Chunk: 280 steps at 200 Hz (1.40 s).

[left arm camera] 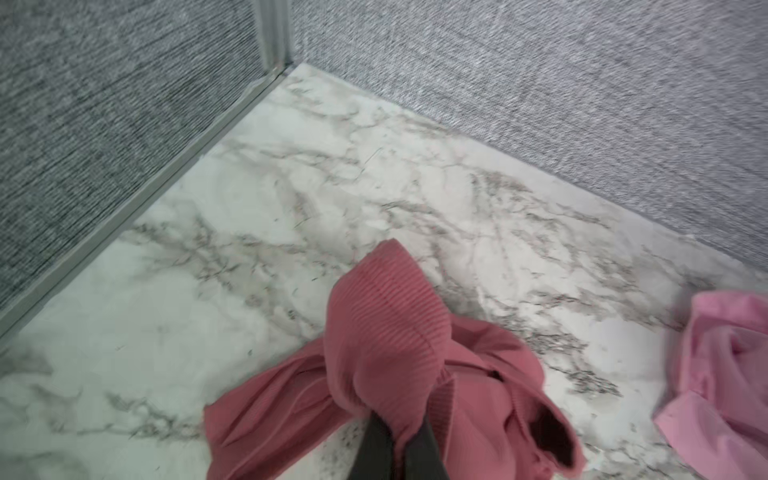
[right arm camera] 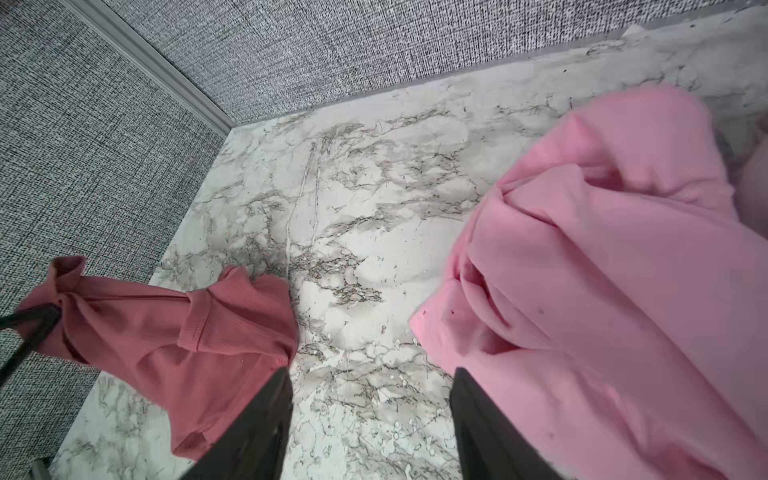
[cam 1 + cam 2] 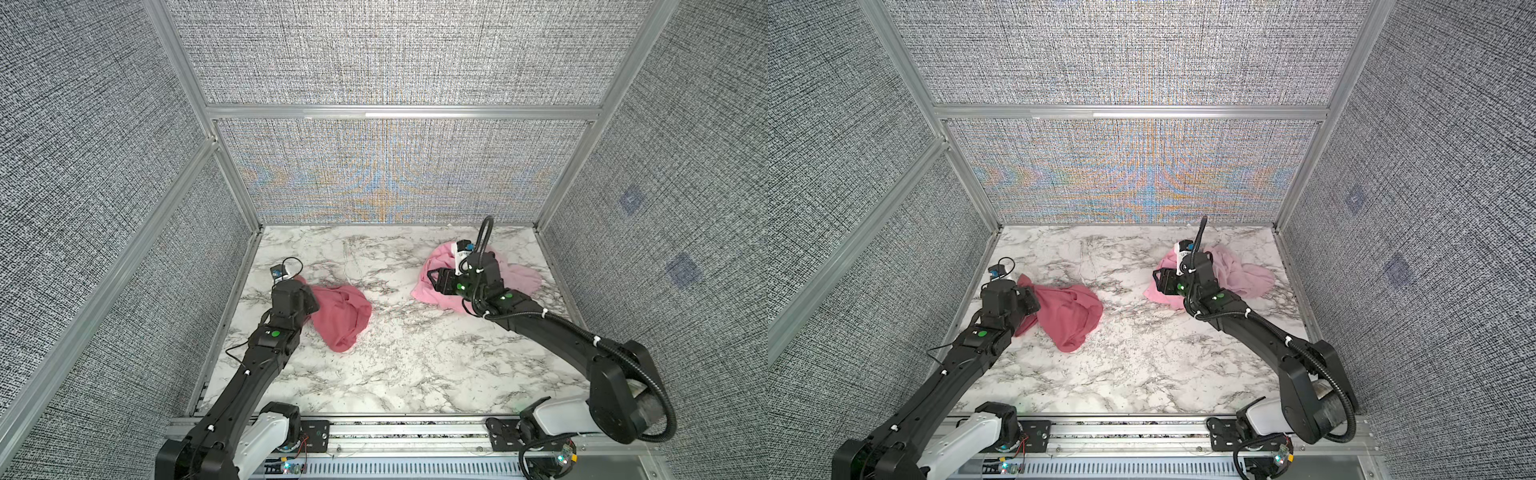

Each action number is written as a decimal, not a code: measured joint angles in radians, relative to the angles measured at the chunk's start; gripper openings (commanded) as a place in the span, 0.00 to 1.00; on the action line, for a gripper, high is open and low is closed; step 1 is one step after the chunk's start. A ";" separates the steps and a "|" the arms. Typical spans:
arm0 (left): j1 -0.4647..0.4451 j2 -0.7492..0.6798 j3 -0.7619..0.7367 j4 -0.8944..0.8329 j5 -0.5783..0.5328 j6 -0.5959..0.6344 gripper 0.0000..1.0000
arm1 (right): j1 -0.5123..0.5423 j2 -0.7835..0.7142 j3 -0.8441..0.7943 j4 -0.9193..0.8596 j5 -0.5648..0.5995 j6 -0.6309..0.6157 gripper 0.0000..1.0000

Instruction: Pick out a specific cloth from the pile

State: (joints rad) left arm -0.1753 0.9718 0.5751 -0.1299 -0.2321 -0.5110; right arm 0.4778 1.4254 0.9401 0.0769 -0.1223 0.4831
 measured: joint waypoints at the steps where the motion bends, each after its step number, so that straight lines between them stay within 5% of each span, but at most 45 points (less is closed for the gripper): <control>1: 0.003 0.000 -0.003 0.000 0.000 -0.001 0.00 | 0.000 0.001 0.002 0.000 -0.001 0.000 0.62; 84: 0.188 0.123 -0.140 0.100 0.052 -0.103 0.02 | 0.000 0.035 0.039 0.009 -0.050 -0.003 0.62; 96: 0.192 0.151 -0.138 0.116 0.059 -0.103 0.10 | 0.000 0.036 0.039 0.009 -0.050 -0.005 0.62; 110: 0.198 0.175 -0.138 0.134 0.075 -0.103 0.47 | 0.000 0.037 0.036 0.009 -0.051 -0.004 0.62; 119: 0.198 0.186 -0.136 0.141 0.079 -0.111 0.57 | -0.001 0.037 0.036 0.009 -0.051 -0.004 0.62; 171: 0.199 0.155 -0.029 0.081 0.114 -0.117 0.62 | -0.005 0.041 0.073 -0.006 -0.050 -0.026 0.63; 227: -0.033 0.108 0.130 -0.038 0.102 -0.001 0.64 | -0.006 0.069 0.034 0.011 -0.042 -0.024 0.63; 280: -0.269 0.250 0.253 -0.083 0.106 0.076 0.63 | -0.006 0.050 0.042 -0.006 -0.031 -0.039 0.63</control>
State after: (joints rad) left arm -0.4446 1.2221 0.8280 -0.2127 -0.1261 -0.4347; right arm 0.4721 1.4757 0.9821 0.0708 -0.1535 0.4446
